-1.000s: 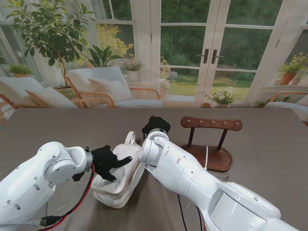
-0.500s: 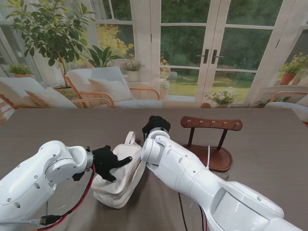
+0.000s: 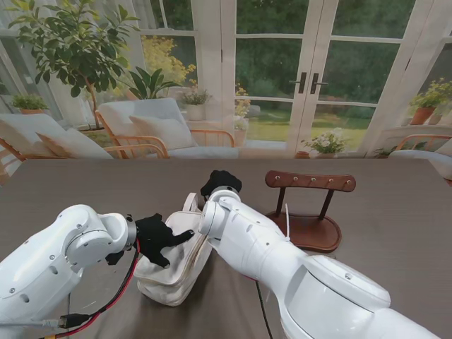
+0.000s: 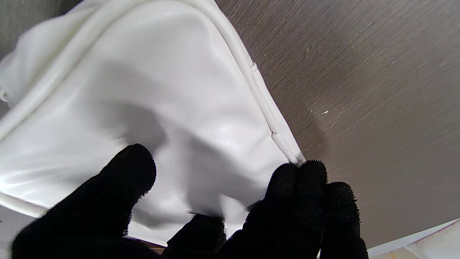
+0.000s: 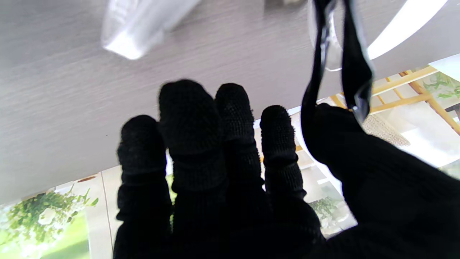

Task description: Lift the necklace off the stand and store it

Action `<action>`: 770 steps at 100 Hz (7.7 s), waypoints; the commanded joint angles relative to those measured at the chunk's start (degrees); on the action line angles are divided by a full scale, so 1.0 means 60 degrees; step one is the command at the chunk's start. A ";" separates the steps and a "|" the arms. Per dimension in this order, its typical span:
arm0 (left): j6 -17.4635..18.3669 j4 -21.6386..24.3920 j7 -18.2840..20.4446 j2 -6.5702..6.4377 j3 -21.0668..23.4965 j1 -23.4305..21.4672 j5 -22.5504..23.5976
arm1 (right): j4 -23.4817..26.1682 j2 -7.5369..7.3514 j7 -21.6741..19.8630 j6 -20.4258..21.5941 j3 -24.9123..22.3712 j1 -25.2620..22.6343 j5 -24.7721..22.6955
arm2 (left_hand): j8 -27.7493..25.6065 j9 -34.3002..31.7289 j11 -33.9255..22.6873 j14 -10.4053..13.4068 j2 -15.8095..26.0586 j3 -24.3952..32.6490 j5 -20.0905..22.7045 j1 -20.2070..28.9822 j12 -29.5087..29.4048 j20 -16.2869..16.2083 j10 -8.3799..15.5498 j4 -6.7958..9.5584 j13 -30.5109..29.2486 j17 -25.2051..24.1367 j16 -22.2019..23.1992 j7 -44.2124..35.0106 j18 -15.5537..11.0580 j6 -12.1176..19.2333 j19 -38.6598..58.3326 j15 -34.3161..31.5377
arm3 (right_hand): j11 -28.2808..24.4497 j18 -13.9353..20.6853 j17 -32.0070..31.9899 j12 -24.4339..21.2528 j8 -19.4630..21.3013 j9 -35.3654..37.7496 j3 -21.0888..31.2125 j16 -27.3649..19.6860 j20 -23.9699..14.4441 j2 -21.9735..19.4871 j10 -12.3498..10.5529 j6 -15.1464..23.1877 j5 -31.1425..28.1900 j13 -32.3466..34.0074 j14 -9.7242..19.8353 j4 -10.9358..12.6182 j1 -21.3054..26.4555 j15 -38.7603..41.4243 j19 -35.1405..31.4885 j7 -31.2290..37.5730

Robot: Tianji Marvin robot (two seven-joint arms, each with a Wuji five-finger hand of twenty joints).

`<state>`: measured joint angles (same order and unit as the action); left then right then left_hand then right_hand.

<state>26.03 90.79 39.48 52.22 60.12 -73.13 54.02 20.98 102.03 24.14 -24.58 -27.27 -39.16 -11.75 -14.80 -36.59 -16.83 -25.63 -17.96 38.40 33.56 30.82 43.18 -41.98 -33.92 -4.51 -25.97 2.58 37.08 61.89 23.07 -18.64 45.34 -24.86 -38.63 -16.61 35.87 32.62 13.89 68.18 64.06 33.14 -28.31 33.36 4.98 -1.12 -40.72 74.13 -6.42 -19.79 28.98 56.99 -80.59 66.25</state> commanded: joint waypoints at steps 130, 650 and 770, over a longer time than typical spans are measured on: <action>0.0909 0.0364 -0.0336 0.0223 0.0976 -0.1782 0.1298 | 0.6882 -0.4297 -0.4622 -0.1706 0.0260 -0.1013 -0.1693 | -0.0885 -0.0678 -0.0070 0.1227 -0.0584 -0.1252 0.1782 0.0009 -0.0729 0.0317 0.3382 -0.0158 -0.0119 -0.0154 -0.0542 -1.2244 -0.1350 0.1569 -0.0501 0.0501 | 0.0491 0.0601 -0.0678 -0.1039 0.0611 -0.5187 0.1716 -0.0622 -0.0362 0.1221 0.0514 -0.1987 0.3498 -0.2754 -0.0137 0.2415 -0.0839 -0.3570 0.1608 -0.3909; -0.1075 0.2647 -0.3652 0.0833 0.2672 -0.2745 0.4593 | 1.1690 -0.6602 -0.5756 0.4414 -0.4025 -0.7693 -0.1681 | 0.0790 -0.1339 -0.0137 0.0928 0.0947 -0.3140 -0.0573 0.1242 -0.0634 0.0576 0.3132 0.0260 -0.1056 0.0714 -0.0394 -1.0945 -0.0896 -0.0370 0.1241 -0.0192 | -0.0214 0.0758 0.0599 0.0245 0.0105 -0.1242 0.0772 0.0041 -0.0303 0.1078 -0.0121 0.0614 -0.0292 -0.0178 0.0197 0.0692 -0.0798 -0.1747 0.0477 -0.0527; -0.0720 0.3291 -0.3867 0.0815 0.3879 -0.3743 0.5629 | 1.1756 -0.6586 -0.5726 0.4439 -0.4106 -0.7783 -0.1544 | 0.1000 -0.0848 0.0999 0.1147 -0.0711 0.0523 -0.1247 0.1171 -0.2403 0.0825 0.3321 -0.0310 -0.0831 0.0705 -0.0919 -1.0750 -0.0993 0.0698 0.0343 0.0798 | -0.0171 0.0624 0.0302 0.0150 0.1491 -0.1797 0.0230 0.0027 -0.0369 0.0283 0.0073 -0.0051 -0.0274 -0.0601 -0.0020 0.2160 -0.2269 -0.1828 0.0622 -0.2332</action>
<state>21.21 109.66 15.71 56.81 84.47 -96.74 88.82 91.05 62.30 -9.20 2.21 -52.00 -85.38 -21.03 -8.80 -40.92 -10.20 -18.02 -24.48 39.82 25.14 35.08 29.12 -36.77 -13.28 -4.70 -30.86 6.92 31.49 -2.04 16.42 -15.44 48.29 -20.39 -42.20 -12.94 35.66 34.20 21.92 59.98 66.46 33.07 -31.12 36.92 5.31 0.99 -46.11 70.51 -6.23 -8.83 18.36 45.45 -74.66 56.58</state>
